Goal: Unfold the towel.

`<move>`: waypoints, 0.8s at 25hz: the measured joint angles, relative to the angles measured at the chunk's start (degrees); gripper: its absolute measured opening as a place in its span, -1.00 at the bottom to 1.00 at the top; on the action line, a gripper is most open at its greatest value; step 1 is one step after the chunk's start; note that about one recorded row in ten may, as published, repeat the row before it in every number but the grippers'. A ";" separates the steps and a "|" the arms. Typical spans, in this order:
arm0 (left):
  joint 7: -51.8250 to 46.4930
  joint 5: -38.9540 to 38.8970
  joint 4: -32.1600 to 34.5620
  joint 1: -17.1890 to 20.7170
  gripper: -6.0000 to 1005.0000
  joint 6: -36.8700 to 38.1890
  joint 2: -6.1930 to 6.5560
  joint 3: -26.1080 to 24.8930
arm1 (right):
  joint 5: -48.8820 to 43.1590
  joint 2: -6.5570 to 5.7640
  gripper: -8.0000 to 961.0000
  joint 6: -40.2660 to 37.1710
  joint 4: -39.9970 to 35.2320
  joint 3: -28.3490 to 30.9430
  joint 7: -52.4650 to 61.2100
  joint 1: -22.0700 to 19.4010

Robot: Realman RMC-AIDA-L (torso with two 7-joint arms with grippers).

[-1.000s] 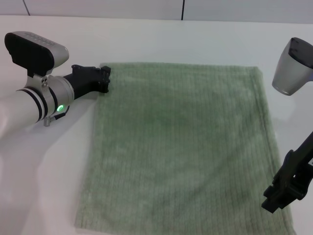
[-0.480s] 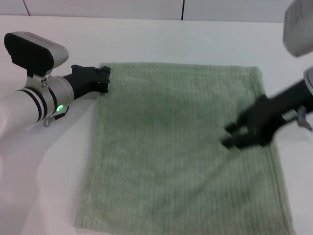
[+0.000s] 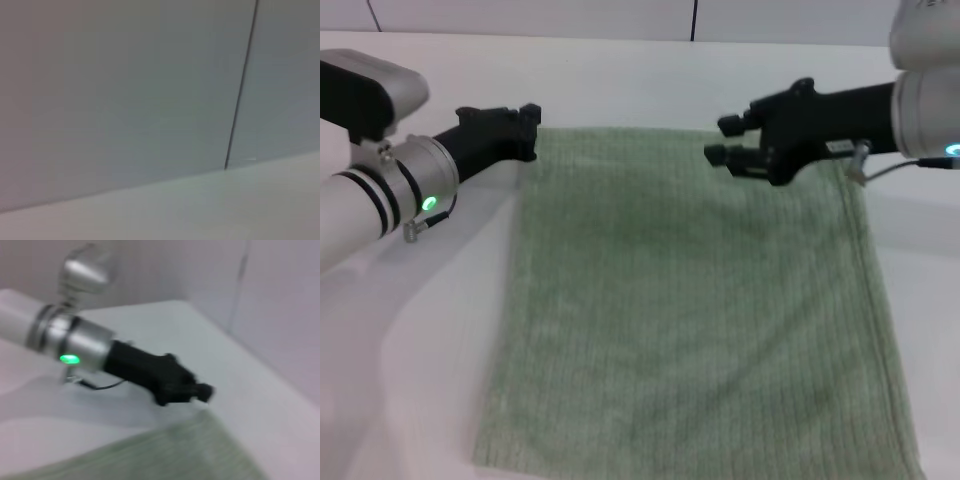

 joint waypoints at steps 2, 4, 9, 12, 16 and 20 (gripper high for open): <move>-0.30 0.07 -2.48 2.47 -0.97 4.88 1.58 -2.40 | 3.82 0.06 -0.27 5.93 2.04 -1.81 -3.85 -1.12; -0.19 0.10 -4.41 4.67 -0.97 8.31 2.60 -4.64 | 13.62 0.11 -0.27 15.96 3.94 -5.71 -12.16 -4.38; 0.76 0.12 -7.97 9.92 -0.95 16.01 4.12 -10.92 | 31.31 0.20 -0.27 26.54 6.01 -10.71 -29.31 -8.83; 2.37 0.20 -9.80 14.57 -0.95 22.60 4.47 -17.95 | 47.81 0.25 -0.27 30.57 8.44 -13.68 -45.10 -11.36; 3.42 0.24 -10.10 16.86 -0.94 25.26 4.37 -22.41 | 63.27 0.07 -0.27 30.39 11.71 -14.23 -55.36 -13.56; 4.89 0.25 -10.21 18.55 -0.93 26.98 4.00 -25.80 | 65.67 -0.03 -0.15 30.15 12.83 -13.11 -57.33 -15.86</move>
